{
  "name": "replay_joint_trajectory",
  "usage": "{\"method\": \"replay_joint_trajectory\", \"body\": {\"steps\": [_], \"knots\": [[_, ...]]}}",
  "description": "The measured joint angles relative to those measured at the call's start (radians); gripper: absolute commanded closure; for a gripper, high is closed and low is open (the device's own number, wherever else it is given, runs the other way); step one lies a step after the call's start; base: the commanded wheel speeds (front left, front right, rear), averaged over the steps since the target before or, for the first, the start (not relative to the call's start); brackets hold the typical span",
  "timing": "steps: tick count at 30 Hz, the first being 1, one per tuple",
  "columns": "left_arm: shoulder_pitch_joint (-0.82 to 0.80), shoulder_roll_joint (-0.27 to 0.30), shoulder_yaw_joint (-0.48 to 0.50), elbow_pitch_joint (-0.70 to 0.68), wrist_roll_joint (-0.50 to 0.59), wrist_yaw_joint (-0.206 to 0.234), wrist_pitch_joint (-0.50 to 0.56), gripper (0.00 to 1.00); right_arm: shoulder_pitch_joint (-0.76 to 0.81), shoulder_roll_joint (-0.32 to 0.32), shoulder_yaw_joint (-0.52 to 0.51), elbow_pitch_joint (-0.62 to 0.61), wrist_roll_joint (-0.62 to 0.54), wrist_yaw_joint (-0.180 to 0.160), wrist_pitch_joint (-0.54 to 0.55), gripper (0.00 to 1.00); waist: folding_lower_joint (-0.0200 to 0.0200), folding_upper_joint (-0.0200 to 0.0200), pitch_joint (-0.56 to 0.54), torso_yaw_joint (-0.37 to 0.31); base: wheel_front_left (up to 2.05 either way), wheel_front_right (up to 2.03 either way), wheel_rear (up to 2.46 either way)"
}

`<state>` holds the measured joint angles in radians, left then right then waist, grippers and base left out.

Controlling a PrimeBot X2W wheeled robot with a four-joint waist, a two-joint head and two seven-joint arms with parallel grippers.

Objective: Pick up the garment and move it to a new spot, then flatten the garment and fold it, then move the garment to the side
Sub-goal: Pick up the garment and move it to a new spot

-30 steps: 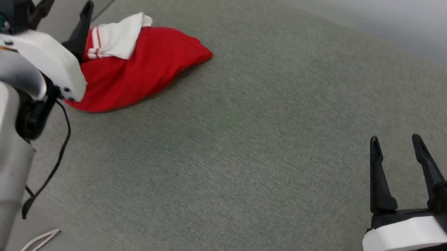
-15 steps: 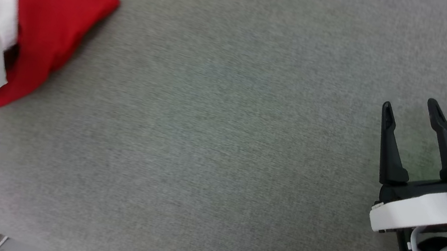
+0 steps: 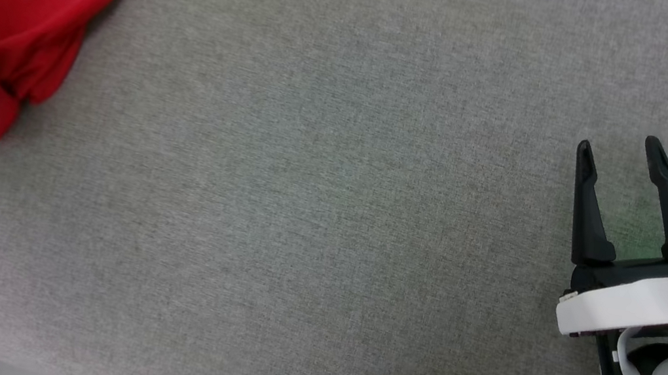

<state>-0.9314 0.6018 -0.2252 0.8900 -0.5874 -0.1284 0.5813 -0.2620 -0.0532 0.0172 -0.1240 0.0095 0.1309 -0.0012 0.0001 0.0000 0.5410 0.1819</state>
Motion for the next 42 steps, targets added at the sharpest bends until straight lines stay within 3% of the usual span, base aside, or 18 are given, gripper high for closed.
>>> {"method": "replay_joint_trajectory", "body": {"steps": [12,13,19,31,37,42], "knots": [[-0.086,-0.08,-0.028,0.005,0.064,0.028,-0.336,1.0,0.043,0.002,0.008,0.071,0.045,0.0,-0.034,0.0,-0.0001,0.0,-0.168,0.027,0.0,0.0,0.0],[-0.103,-0.108,-0.032,-0.004,0.074,0.042,-0.413,1.0,0.07,0.002,-0.002,0.086,0.066,0.0,-0.043,0.0,-0.0001,0.0,-0.226,0.027,0.0,0.0,0.0],[-0.113,-0.182,-0.034,-0.049,0.072,0.058,-0.533,1.0,0.134,0.002,-0.019,0.1,0.107,0.0,-0.053,0.0,-0.0002,0.0,-0.34,0.008,0.0,0.0,0.0],[0.086,-0.362,-0.087,-0.245,0.028,0.076,-0.608,1.0,0.25,0.002,-0.041,0.084,0.136,0.0,-0.024,0.0,-0.0004,0.0,-0.492,-0.157,0.0,0.0,0.0],[0.228,-0.464,-0.162,-0.332,0.012,0.069,-0.598,1.0,0.279,0.002,-0.044,0.058,0.141,0.0,0.001,0.0,-0.0004,0.0,-0.526,-0.258,0.0,0.0,0.0],[0.378,-0.516,-0.242,-0.342,0.001,0.059,-0.583,1.0,0.291,0.002,-0.039,0.048,0.15,0.0,0.007,0.0,-0.0003,0.0001,-0.529,-0.326,0.0,0.0,0.0]]}}
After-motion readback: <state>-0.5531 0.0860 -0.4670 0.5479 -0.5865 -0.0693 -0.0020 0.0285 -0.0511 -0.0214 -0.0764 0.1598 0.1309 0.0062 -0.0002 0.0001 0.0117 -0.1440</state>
